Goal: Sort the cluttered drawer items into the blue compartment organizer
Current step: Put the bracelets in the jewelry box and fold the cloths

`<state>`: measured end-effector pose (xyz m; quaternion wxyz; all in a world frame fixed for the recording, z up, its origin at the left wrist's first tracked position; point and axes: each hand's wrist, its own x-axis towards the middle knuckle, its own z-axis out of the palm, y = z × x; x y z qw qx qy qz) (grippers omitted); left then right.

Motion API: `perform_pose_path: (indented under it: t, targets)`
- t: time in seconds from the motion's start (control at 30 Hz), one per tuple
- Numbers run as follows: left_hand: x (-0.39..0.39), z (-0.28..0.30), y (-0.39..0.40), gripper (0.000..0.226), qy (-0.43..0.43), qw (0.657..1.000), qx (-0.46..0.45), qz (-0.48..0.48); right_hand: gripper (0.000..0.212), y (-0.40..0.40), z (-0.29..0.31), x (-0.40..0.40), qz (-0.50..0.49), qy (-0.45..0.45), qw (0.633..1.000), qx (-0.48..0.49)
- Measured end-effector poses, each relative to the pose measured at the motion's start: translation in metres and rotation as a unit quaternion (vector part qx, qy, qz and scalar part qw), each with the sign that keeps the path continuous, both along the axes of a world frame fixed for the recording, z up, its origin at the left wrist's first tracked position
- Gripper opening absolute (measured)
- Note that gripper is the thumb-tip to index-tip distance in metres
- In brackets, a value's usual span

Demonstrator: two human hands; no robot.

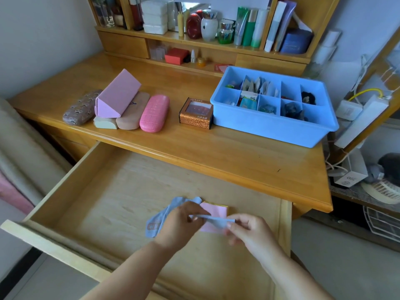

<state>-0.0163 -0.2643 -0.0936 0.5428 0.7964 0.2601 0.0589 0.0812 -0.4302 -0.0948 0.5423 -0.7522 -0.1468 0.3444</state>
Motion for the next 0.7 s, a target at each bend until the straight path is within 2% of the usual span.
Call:
perform_pose_path:
  t: [0.07, 0.1, 0.2, 0.33, 0.47, 0.57, 0.7]
  targets:
    - [0.008, 0.004, 0.006, 0.032, -0.036, 0.995, -0.089, 0.035, 0.015, 0.008, 0.005, 0.005, -0.035, -0.003, 0.999, 0.038]
    - [0.012, 0.005, 0.009, 0.032, -0.049, 0.994, -0.095, 0.037, 0.013, 0.011, 0.006, 0.008, -0.046, -0.017, 0.998, 0.037]
    - [0.017, 0.005, 0.018, 0.029, -0.064, 0.998, 0.002, -0.020, 0.021, 0.019, 0.000, 0.015, -0.040, -0.094, 0.995, -0.023]
    - [0.020, -0.008, 0.027, 0.021, -0.040, 0.982, 0.146, -0.112, 0.033, 0.022, -0.014, 0.014, -0.035, -0.099, 0.992, -0.068]
    - [0.022, -0.022, 0.033, 0.027, -0.002, 0.963, 0.208, -0.174, 0.032, 0.020, -0.030, 0.010, -0.001, -0.151, 0.982, -0.111]
    - [0.023, -0.036, 0.032, 0.031, 0.023, 0.945, 0.241, -0.221, 0.041, 0.020, -0.046, 0.006, 0.057, -0.186, 0.964, -0.183]
    - [0.021, -0.047, 0.030, 0.037, 0.060, 0.902, 0.330, -0.271, 0.049, 0.022, -0.054, 0.006, 0.086, -0.208, 0.941, -0.252]
